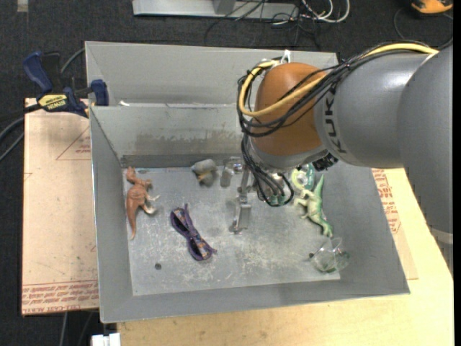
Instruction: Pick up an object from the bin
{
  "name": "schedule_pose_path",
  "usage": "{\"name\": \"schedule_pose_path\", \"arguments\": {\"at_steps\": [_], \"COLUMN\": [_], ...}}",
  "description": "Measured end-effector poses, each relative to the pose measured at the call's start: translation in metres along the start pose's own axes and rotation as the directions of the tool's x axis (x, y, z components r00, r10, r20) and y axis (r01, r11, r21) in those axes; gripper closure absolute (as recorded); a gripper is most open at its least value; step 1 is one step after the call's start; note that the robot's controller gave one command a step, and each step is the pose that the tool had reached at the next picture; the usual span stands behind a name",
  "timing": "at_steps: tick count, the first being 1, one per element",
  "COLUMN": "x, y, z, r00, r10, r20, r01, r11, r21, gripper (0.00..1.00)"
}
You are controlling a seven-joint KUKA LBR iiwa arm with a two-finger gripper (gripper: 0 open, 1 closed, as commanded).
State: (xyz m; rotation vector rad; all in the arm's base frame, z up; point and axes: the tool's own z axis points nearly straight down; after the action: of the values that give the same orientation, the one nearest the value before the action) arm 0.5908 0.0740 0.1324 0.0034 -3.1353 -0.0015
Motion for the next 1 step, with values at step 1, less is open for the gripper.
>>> {"name": "schedule_pose_path", "arguments": {"at_steps": [1], "x": [-0.0019], "y": [-0.0004], "z": [-0.0043], "r00": [1.0], "r10": [0.002], "r20": [0.007], "r01": [-0.002], "r11": [1.0], "r21": [0.0], "gripper": [0.0]}}
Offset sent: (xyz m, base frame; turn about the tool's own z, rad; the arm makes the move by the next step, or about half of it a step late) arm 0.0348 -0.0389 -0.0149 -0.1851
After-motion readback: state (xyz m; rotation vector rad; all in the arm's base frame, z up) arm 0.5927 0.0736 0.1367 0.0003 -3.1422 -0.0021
